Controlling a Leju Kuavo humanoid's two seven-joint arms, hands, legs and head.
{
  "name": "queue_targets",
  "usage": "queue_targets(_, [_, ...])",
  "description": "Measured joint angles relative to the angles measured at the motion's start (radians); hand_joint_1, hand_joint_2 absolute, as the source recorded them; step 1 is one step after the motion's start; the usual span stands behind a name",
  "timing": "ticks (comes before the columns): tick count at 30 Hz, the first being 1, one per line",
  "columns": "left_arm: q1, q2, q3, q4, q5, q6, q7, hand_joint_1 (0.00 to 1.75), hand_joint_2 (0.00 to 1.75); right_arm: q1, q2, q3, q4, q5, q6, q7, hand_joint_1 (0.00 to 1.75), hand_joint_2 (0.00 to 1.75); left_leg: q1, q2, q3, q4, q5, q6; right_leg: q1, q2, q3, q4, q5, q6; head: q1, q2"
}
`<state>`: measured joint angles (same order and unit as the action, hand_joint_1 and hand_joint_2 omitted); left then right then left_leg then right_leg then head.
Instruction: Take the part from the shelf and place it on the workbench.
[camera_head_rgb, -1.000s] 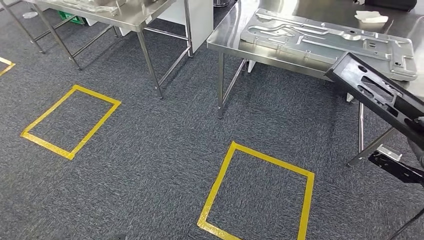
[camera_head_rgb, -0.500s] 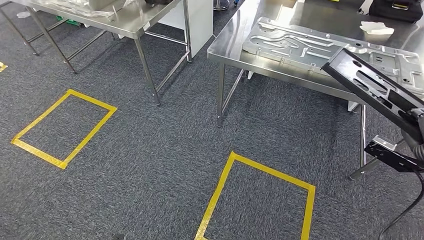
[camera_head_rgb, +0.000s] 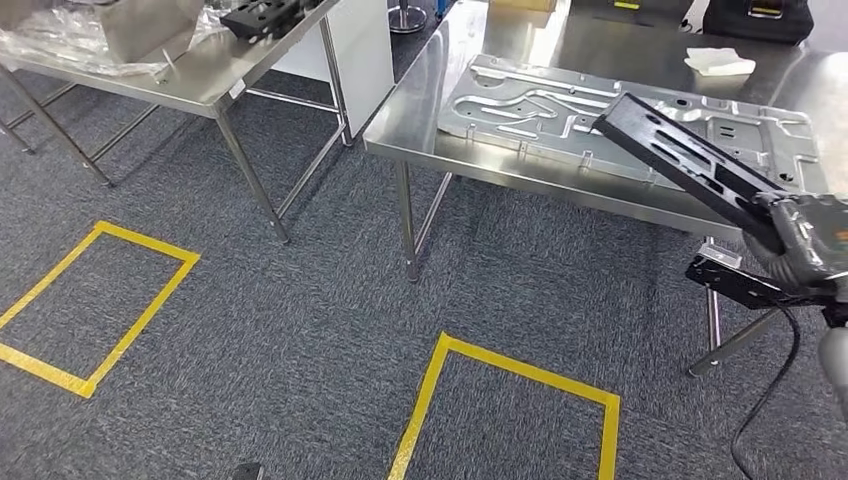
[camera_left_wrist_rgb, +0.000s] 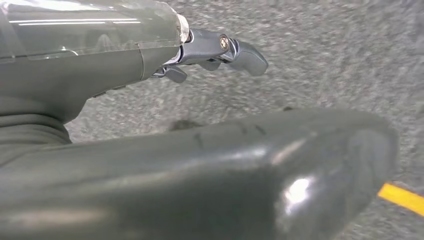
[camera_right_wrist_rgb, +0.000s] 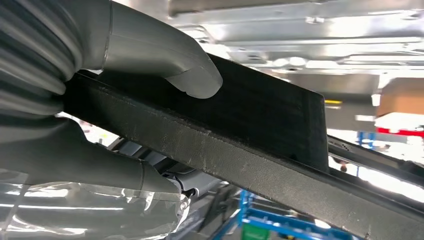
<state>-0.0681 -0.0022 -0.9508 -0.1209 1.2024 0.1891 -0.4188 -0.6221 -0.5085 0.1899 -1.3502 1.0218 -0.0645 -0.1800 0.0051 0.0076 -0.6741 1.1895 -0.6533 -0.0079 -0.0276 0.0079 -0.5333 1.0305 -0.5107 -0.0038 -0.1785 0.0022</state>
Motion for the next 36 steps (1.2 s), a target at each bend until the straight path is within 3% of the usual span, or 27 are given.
queue_targets(2, [0.003,0.003,0.0,0.0,0.003,0.002,0.001,0.0,0.0,-0.042,0.03,0.047,0.043,0.002,-0.003,0.006,1.75,1.75,-0.01,-0.005,-0.003,-0.105,0.173,0.022,0.003,0.005,0.035,-0.003,-0.029,0.006,0.0,0.0])
queue_targets(3, [0.004,0.004,0.0,0.0,0.004,0.002,0.001,0.0,0.0,-0.056,0.045,0.068,0.06,0.005,-0.005,0.011,1.75,1.75,-0.014,-0.009,0.001,-0.138,0.236,0.029,0.003,0.008,0.049,-0.009,-0.04,0.011,0.0,0.0])
queue_targets(4, [0.004,0.005,-0.001,0.0,0.004,0.003,0.002,0.0,0.0,-0.066,0.056,0.084,0.072,0.007,-0.007,0.016,1.75,1.75,-0.017,-0.012,0.008,-0.157,0.264,0.032,0.004,0.01,0.06,-0.008,-0.041,0.019,0.0,0.0])
queue_targets(6, [0.003,0.003,-0.001,-0.001,0.004,0.003,0.003,0.0,0.0,-0.079,0.07,0.104,0.085,0.011,-0.009,0.025,1.75,1.75,-0.016,-0.017,0.04,-0.177,0.255,0.035,0.002,0.008,0.075,0.003,-0.035,0.029,0.0,0.0])
queue_targets(8, [0.0,0.0,-0.001,-0.002,0.004,0.003,0.002,0.0,0.0,-0.102,0.076,0.114,0.096,0.011,-0.011,0.031,1.75,1.75,-0.012,-0.02,0.071,-0.192,0.25,0.043,0.0,0.003,0.049,0.065,-0.035,0.034,0.0,0.0])
queue_targets(10, [-0.002,-0.001,-0.002,-0.003,0.004,0.002,0.001,0.0,0.0,-0.119,0.078,0.119,0.102,0.011,-0.015,0.033,1.75,1.75,-0.009,-0.021,0.091,-0.195,0.236,0.047,-0.002,0.0,-0.028,0.171,-0.068,0.042,0.0,0.0])
queue_targets(12, [0.001,-0.002,-0.003,-0.003,0.004,0.001,0.0,0.0,0.0,-0.116,0.079,0.121,0.107,0.01,-0.016,0.035,1.75,1.75,-0.006,-0.023,0.117,-0.195,0.212,0.046,-0.004,-0.001,-0.109,0.239,-0.125,0.052,0.0,0.0])
queue_targets(13, [0.004,-0.003,-0.004,-0.003,0.004,0.0,-0.001,0.0,0.0,-0.112,0.078,0.121,0.109,0.008,-0.015,0.036,1.75,1.75,-0.003,-0.025,0.133,-0.195,0.198,0.043,-0.006,-0.002,-0.133,0.236,-0.142,0.057,0.0,0.0])
queue_targets(14, [0.006,-0.004,-0.005,-0.003,0.004,0.0,-0.001,0.0,0.0,-0.108,0.078,0.122,0.111,0.006,-0.014,0.037,1.75,1.75,-0.001,-0.026,0.15,-0.195,0.183,0.04,-0.009,-0.003,-0.146,0.206,-0.135,0.061,0.0,0.0])
queue_targets(15, [0.007,-0.005,-0.006,-0.003,0.004,0.0,-0.001,0.0,0.0,-0.107,0.077,0.122,0.113,0.003,-0.013,0.038,1.75,1.75,0.002,-0.027,0.169,-0.195,0.167,0.035,-0.012,-0.006,-0.149,0.154,-0.094,0.065,0.0,0.0])
queue_targets(16, [0.008,-0.006,-0.007,-0.003,0.005,-0.001,-0.001,0.0,0.0,-0.104,0.076,0.121,0.114,0.0,-0.012,0.039,1.75,1.75,0.002,-0.027,0.186,-0.192,0.15,0.029,-0.015,-0.012,-0.149,0.096,-0.02,0.068,0.0,0.0])
queue_targets(18, [0.008,-0.006,-0.008,-0.003,0.005,-0.001,-0.002,0.0,0.0,-0.099,0.071,0.121,0.117,-0.004,-0.008,0.041,1.75,1.75,0.001,-0.027,0.21,-0.19,0.119,0.015,-0.012,-0.021,-0.142,0.023,0.096,0.055,0.001,0.0])
queue_targets(19, [0.007,-0.006,-0.008,-0.003,0.005,-0.001,-0.002,0.0,0.0,-0.094,0.067,0.119,0.118,-0.006,-0.007,0.041,1.75,1.75,0.0,-0.027,0.219,-0.188,0.109,0.008,-0.009,-0.021,-0.14,0.013,0.12,0.045,0.001,0.0])
queue_targets(20, [0.007,-0.006,-0.008,-0.003,0.005,-0.001,-0.002,0.0,0.0,-0.092,0.063,0.118,0.118,-0.006,-0.005,0.041,1.75,1.75,0.0,-0.027,0.221,-0.185,0.108,0.002,-0.007,-0.019,-0.134,0.015,0.111,0.033,0.002,0.0])
queue_targets(22, [0.006,-0.006,-0.008,-0.003,0.005,-0.001,-0.002,0.0,0.0,-0.091,0.056,0.113,0.114,-0.007,-0.005,0.042,1.75,1.75,0.002,-0.024,0.201,-0.131,0.123,-0.007,-0.009,-0.013,-0.116,0.011,0.096,0.016,0.001,0.0])
queue_targets(24, [0.005,-0.006,-0.008,-0.003,0.005,-0.001,-0.002,0.0,0.0,-0.091,0.053,0.11,0.11,-0.008,-0.005,0.042,1.75,1.75,0.005,-0.019,0.13,-0.017,0.126,-0.015,-0.009,-0.01,-0.089,0.006,0.076,0.005,0.0,0.0])
queue_targets(26, [0.005,-0.007,-0.009,-0.003,0.005,-0.001,-0.001,0.0,0.0,-0.088,0.052,0.108,0.11,-0.009,-0.004,0.041,1.75,1.75,0.005,-0.017,0.038,0.092,0.074,-0.019,-0.007,-0.007,-0.059,0.003,0.05,0.0,0.0,0.0])
queue_targets(27, [0.006,-0.007,-0.009,-0.003,0.005,-0.001,-0.001,0.0,0.0,-0.085,0.052,0.108,0.11,-0.009,-0.004,0.041,1.75,1.75,0.005,-0.016,0.0,0.118,0.041,-0.019,-0.006,-0.005,-0.042,0.003,0.036,0.0,0.0,0.0])
queue_targets(28, [0.006,-0.007,-0.009,-0.003,0.005,-0.001,-0.001,0.0,0.0,-0.082,0.052,0.108,0.11,-0.009,-0.003,0.041,1.75,1.75,0.005,-0.016,-0.026,0.12,0.017,-0.017,-0.005,-0.003,-0.023,0.003,0.021,-0.001,0.0,0.0])
queue_targets(29, [0.008,-0.007,-0.009,-0.003,0.005,-0.001,0.0,0.0,0.0,-0.08,0.052,0.108,0.11,-0.009,-0.003,0.041,1.75,1.75,0.004,-0.016,-0.041,0.094,0.015,-0.012,-0.003,-0.002,-0.002,0.003,0.005,0.0,0.0,0.0])
queue_targets(30, [0.009,-0.007,-0.009,-0.003,0.005,-0.001,0.0,0.0,0.0,-0.079,0.052,0.108,0.11,-0.009,-0.003,0.041,1.75,1.75,0.001,-0.016,-0.046,0.042,0.049,-0.003,-0.001,-0.002,0.02,0.002,-0.013,0.001,0.0,0.0])
queue_targets(33, [0.014,-0.003,-0.009,-0.002,0.005,-0.001,0.0,0.0,0.0,-0.074,0.051,0.108,0.112,-0.01,-0.002,0.042,1.75,1.75,-0.017,-0.017,-0.048,-0.122,0.269,0.034,0.002,0.002,0.066,-0.004,-0.056,0.009,0.0,0.0])
queue_targets(34, [0.014,-0.001,-0.009,-0.001,0.005,-0.001,0.001,0.0,0.0,-0.07,0.051,0.108,0.113,-0.01,-0.002,0.041,1.75,1.75,-0.022,-0.017,-0.046,-0.146,0.311,0.041,0.002,0.004,0.074,-0.01,-0.061,0.016,-0.001,0.0])
queue_targets(36, [0.01,-0.002,-0.009,-0.001,0.005,-0.001,0.001,0.0,0.0,-0.068,0.047,0.106,0.111,-0.01,0.0,0.04,1.75,1.75,-0.024,-0.016,-0.026,-0.168,0.314,0.05,0.001,0.005,0.078,-0.005,-0.048,0.03,-0.001,0.0])
